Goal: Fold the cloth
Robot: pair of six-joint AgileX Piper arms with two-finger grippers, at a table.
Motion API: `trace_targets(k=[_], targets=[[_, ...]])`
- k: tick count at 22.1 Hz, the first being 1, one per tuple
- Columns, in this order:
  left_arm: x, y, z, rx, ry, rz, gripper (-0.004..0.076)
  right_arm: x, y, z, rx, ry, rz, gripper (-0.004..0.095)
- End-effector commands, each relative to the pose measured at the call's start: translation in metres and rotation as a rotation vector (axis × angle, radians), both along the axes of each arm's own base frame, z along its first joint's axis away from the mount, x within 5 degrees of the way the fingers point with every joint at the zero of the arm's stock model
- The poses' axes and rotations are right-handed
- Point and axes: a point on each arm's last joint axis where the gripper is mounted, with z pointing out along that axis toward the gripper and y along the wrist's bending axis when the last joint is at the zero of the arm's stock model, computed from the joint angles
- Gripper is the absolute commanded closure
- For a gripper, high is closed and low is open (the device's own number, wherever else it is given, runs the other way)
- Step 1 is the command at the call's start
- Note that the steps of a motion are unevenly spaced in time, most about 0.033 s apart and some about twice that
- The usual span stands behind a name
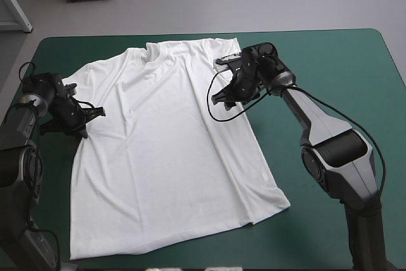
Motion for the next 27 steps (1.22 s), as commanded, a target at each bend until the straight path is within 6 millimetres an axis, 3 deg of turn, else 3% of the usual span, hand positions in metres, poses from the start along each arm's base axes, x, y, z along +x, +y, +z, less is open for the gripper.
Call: trace_targets(k=[1, 9, 16, 18, 19, 20, 24, 26, 27], targets=[[0.009, 0.005, 0.005, 0.032, -0.108, 0.011, 0.0733, 0.005, 0.000, 0.033, 0.043, -0.123, -0.009, 0.0398], [0.008, 0.005, 0.005, 0.028, -0.104, 0.013, 0.0733, 0.026, 0.006, 0.012, -0.004, -0.122, -0.017, 0.0433], [0.008, 0.004, 0.005, 0.024, -0.103, -0.007, 0.0733, 0.031, 0.012, -0.021, 0.027, -0.002, -0.023, 0.0643], [0.009, 0.004, 0.005, 0.025, -0.108, -0.007, 0.0733, 0.032, 0.013, -0.031, 0.018, 0.018, -0.028, 0.0770], [0.009, 0.004, 0.005, 0.025, -0.108, -0.007, 0.0733, 0.033, 0.013, -0.034, 0.015, 0.023, -0.028, 0.0880], [0.009, 0.004, 0.005, 0.025, -0.108, -0.007, 0.0733, 0.033, 0.013, -0.035, 0.012, 0.023, -0.028, 0.0928], [0.008, 0.004, 0.006, 0.024, -0.114, -0.005, 0.0733, 0.034, 0.008, -0.027, -0.035, -0.019, -0.029, 0.0925], [0.008, 0.002, 0.018, 0.009, -0.140, -0.024, 0.0733, 0.032, 0.001, -0.005, -0.051, -0.077, -0.024, 0.0925], [0.008, 0.000, 0.034, 0.013, -0.179, -0.046, 0.0733, 0.029, -0.005, 0.013, -0.036, -0.109, -0.041, 0.0925]])
